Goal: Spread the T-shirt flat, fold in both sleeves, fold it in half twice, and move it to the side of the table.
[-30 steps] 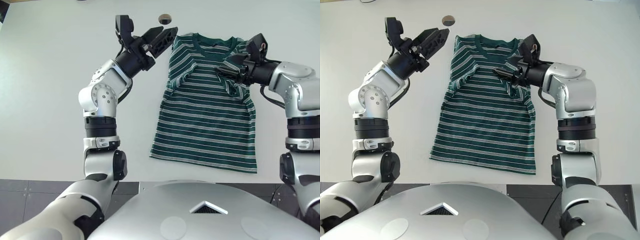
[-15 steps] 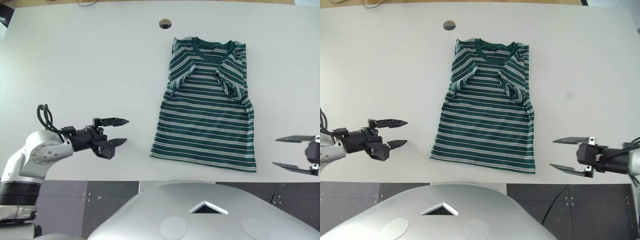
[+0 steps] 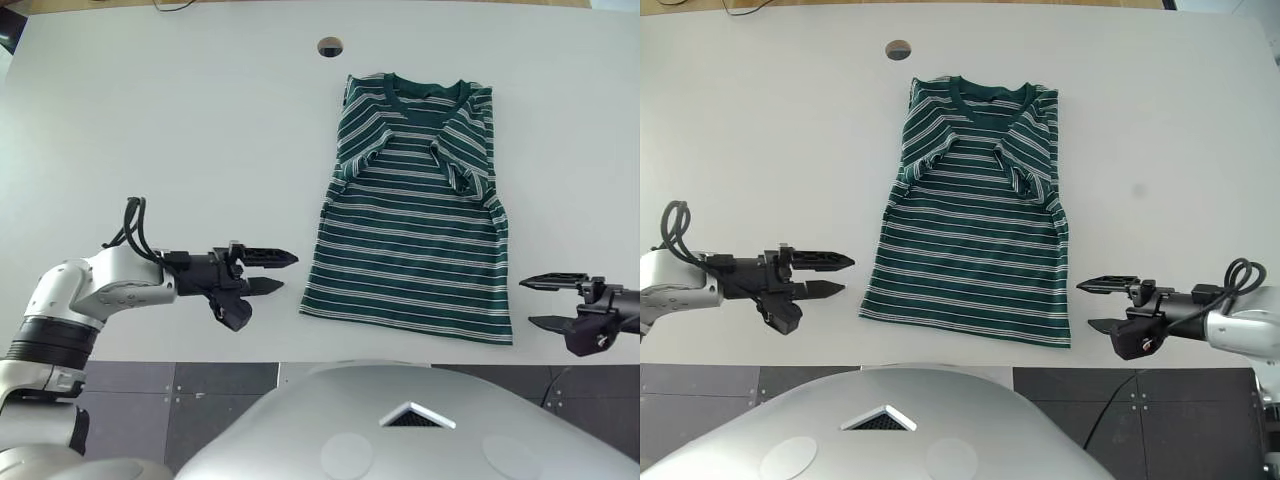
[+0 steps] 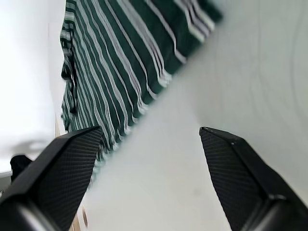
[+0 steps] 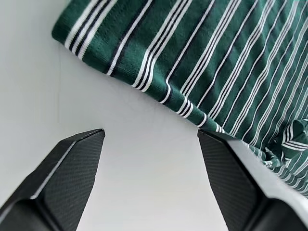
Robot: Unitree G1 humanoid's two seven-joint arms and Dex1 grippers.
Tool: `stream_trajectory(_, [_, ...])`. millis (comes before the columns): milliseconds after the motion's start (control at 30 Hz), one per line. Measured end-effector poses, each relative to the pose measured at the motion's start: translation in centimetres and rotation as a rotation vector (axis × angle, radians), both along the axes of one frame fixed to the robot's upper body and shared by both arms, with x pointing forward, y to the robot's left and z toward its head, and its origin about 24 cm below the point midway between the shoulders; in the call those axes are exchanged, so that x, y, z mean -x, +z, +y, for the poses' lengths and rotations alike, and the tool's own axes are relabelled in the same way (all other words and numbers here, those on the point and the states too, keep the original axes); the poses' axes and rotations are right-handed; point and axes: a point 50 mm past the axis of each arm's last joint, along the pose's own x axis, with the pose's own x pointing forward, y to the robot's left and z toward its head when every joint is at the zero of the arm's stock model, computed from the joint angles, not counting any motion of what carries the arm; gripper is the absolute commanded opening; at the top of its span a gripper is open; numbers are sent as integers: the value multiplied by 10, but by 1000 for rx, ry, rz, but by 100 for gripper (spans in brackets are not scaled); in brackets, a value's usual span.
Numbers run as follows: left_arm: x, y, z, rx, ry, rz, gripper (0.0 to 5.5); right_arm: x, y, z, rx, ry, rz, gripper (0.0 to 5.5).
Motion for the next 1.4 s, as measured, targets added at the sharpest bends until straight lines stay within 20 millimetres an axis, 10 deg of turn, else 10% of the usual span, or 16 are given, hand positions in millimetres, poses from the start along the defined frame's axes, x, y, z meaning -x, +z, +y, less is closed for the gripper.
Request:
stream_trajectory(567, [11, -5, -43, 45, -88, 107, 321, 4, -9, 36, -141, 115, 76, 362])
stream_trajectory(1167, [6, -13, -39, -28, -65, 104, 20, 12, -20, 38, -158, 104, 151, 16])
stream_trajectory(1400, [-1, -17, -37, -2, -54, 66, 14, 13, -22, 40, -169, 98, 156, 12])
